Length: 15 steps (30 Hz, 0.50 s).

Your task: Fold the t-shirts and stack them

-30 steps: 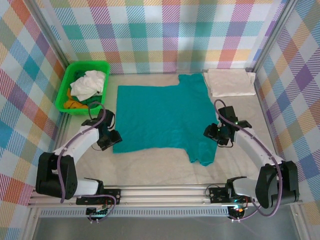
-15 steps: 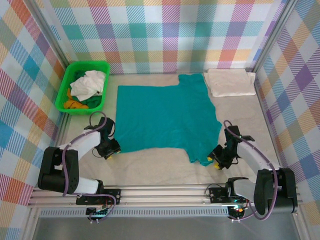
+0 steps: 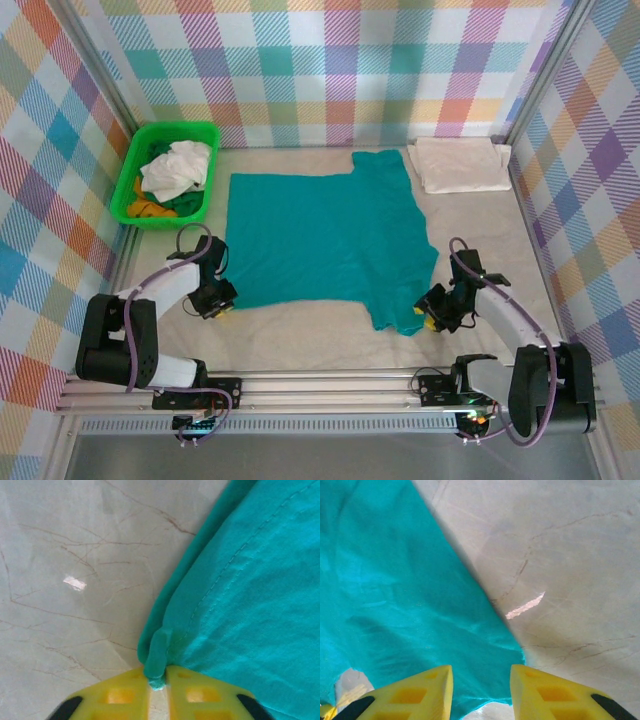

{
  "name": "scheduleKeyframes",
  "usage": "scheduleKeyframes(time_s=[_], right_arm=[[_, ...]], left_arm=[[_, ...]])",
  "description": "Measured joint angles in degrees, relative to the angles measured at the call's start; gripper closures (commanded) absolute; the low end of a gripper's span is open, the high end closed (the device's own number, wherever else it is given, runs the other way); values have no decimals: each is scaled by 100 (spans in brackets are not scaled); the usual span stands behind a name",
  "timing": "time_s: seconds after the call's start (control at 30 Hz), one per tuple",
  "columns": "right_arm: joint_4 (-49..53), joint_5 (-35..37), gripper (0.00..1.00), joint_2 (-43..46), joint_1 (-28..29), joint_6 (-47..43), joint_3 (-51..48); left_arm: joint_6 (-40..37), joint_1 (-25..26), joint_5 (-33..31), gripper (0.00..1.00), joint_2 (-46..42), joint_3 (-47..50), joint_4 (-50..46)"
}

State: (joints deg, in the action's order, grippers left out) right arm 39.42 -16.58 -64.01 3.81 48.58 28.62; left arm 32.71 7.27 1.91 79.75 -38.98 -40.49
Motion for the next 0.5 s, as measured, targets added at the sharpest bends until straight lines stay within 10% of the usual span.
scheduleKeyframes(time_s=[0.5], right_arm=[[813,234,56,208,33,-304,105]], left_arm=[[-101,-46,59,100,-2,-9,2]])
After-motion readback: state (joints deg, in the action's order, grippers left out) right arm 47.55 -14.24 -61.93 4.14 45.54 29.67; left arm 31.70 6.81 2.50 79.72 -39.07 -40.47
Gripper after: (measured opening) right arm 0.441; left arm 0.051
